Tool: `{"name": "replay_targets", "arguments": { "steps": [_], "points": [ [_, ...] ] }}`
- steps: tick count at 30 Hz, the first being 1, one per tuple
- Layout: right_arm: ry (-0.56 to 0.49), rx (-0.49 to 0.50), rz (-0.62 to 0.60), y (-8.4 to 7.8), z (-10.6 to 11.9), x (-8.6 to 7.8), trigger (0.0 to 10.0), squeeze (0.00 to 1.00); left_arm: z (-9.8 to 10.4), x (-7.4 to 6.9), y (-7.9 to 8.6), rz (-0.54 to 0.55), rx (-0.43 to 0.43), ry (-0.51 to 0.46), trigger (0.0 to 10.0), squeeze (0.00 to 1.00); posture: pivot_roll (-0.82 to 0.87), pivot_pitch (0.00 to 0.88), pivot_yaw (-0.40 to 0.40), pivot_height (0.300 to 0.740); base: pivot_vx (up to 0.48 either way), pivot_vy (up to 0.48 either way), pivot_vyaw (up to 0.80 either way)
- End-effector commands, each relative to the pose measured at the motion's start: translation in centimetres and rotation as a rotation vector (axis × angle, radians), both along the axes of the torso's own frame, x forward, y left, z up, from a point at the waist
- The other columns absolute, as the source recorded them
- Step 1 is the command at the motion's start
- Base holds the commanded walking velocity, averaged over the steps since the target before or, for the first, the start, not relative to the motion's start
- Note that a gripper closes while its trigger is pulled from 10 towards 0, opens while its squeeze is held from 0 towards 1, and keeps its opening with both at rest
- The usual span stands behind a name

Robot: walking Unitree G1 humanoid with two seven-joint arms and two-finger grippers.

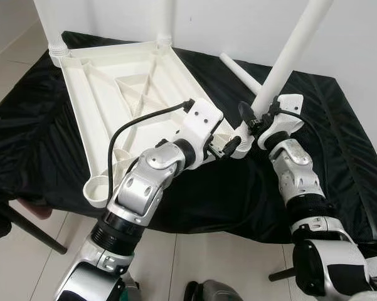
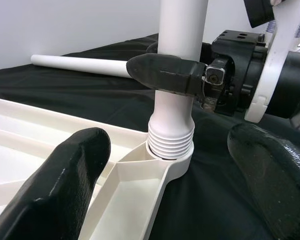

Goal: Building children table

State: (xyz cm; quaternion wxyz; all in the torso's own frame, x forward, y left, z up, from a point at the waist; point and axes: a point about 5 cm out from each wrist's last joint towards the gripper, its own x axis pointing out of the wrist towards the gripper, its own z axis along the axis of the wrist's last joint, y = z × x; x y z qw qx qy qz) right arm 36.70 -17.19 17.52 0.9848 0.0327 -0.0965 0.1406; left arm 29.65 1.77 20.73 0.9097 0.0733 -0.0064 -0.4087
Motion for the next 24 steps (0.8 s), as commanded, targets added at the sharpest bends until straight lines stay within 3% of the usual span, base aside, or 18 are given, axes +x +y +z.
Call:
{"name": "replay_targets", "arguments": {
  "steps": [1, 9, 24],
  "points": [
    [0.075, 0.018, -0.008, 0.02, -1.85, -0.37, 10.0, 0.0, 0.55, -0.17, -0.22, 0.018, -0.006, -0.02, 10.0, 0.0, 0.07, 0.061, -0.097, 0.74, 0.0, 0.0, 0.0],
    [0.036, 0.016, -0.058, 0.24, -1.02, -0.46, 10.0, 0.0, 0.73, -0.26, -0.4, 0.012, -0.011, -0.021, 10.0, 0.0, 0.07, 0.065, -0.099, 0.74, 0.0, 0.0, 0.0],
    [0.074, 0.02, -0.169, 0.84, -1.44, -0.59, 10.0, 0.0, 0.87, -0.35, -0.32, 0.018, -0.018, -0.022, 10.0, 0.0, 0.07, 0.071, -0.105, 0.74, 0.0, 0.0, 0.0]
  ]
}}
